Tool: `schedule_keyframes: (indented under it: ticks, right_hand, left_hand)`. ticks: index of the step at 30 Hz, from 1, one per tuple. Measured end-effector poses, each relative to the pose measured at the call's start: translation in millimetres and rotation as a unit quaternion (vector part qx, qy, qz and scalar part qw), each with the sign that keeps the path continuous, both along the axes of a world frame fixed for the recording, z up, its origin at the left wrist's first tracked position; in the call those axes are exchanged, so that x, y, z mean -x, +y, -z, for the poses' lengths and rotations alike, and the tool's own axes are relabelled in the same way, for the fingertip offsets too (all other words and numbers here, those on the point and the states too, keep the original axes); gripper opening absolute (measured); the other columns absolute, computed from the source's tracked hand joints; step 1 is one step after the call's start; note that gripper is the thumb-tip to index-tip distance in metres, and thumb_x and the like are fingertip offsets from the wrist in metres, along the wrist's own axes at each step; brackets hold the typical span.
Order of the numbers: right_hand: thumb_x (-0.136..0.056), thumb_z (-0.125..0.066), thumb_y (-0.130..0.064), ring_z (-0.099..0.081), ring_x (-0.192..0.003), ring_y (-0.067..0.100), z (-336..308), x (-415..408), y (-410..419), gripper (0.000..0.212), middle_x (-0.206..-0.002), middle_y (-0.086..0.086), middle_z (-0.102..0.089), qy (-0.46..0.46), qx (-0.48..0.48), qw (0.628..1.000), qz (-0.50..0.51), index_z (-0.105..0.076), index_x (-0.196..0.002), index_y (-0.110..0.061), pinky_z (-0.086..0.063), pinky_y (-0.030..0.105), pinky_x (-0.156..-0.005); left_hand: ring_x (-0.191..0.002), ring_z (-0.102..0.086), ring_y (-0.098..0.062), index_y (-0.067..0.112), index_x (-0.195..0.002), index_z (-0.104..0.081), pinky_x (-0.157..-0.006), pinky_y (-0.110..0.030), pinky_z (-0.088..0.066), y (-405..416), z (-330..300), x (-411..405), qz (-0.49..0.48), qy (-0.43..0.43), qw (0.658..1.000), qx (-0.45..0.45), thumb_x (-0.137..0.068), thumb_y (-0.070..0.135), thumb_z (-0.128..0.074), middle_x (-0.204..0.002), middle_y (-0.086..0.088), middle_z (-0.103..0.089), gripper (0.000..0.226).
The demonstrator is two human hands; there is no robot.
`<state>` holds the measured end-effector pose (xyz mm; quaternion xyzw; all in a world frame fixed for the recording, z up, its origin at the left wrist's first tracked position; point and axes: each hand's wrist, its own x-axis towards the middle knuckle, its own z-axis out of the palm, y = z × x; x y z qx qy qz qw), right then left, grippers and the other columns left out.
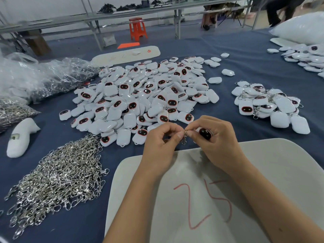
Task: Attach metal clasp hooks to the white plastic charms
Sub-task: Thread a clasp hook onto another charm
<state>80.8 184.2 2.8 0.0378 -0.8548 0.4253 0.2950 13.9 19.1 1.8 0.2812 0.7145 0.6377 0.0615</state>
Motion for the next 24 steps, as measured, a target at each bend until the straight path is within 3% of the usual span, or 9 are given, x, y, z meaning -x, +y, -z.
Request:
schedule_keyframes:
  ticks: [6, 13, 17, 24]
  right_hand:
    - [-0.091, -0.080, -0.005, -0.061, -0.073, 0.016, -0.3, 0.5, 0.1, 0.010, -0.081, -0.012, -0.064, 0.006, -0.046, 0.999, 0.006, -0.078, -0.090, -0.015, -0.048, 0.031, -0.068]
    - [-0.090, -0.080, -0.005, -0.055, -0.069, 0.012, 0.2, 0.6, -0.8, 0.013, -0.079, -0.019, -0.057, 0.013, -0.072, 0.997, 0.021, -0.078, -0.089, -0.018, -0.043, 0.026, -0.063]
    - [-0.090, -0.079, -0.005, -0.051, -0.066, 0.011, 0.0, -0.3, -1.2, 0.016, -0.079, -0.022, -0.052, 0.014, -0.105, 0.994, 0.029, -0.078, -0.090, -0.021, -0.043, 0.032, -0.059]
    - [-0.093, -0.077, -0.008, -0.051, -0.065, 0.012, -2.3, -1.0, -2.6, 0.013, -0.082, -0.023, -0.051, 0.023, -0.125, 0.991, 0.039, -0.077, -0.090, -0.021, -0.044, 0.035, -0.059]
  left_hand:
    - [-0.079, -0.065, -0.015, 0.023, -0.085, -0.067, -0.076, -0.031, -0.052, -0.2, 3.1, -0.2, -0.016, 0.060, 0.997, 0.048, -0.093, 0.013, -0.060, -0.081, 0.008, -0.068, 0.015]
    - [-0.076, -0.056, -0.012, 0.018, -0.084, -0.064, -0.069, -0.022, -0.044, 1.0, 2.9, -0.9, -0.038, 0.123, 0.987, 0.094, -0.096, 0.005, -0.060, -0.080, 0.009, -0.062, 0.018]
    - [-0.076, -0.053, -0.013, 0.018, -0.082, -0.059, -0.067, -0.019, -0.040, 2.0, 1.4, -4.0, -0.049, 0.155, 0.979, 0.120, -0.097, 0.004, -0.058, -0.079, 0.010, -0.058, 0.021]
    - [-0.077, -0.055, -0.015, 0.018, -0.084, -0.056, -0.070, -0.035, -0.047, 4.1, 1.6, -7.9, -0.059, 0.142, 0.981, 0.120, -0.098, 0.006, -0.055, -0.081, 0.008, -0.058, 0.019]
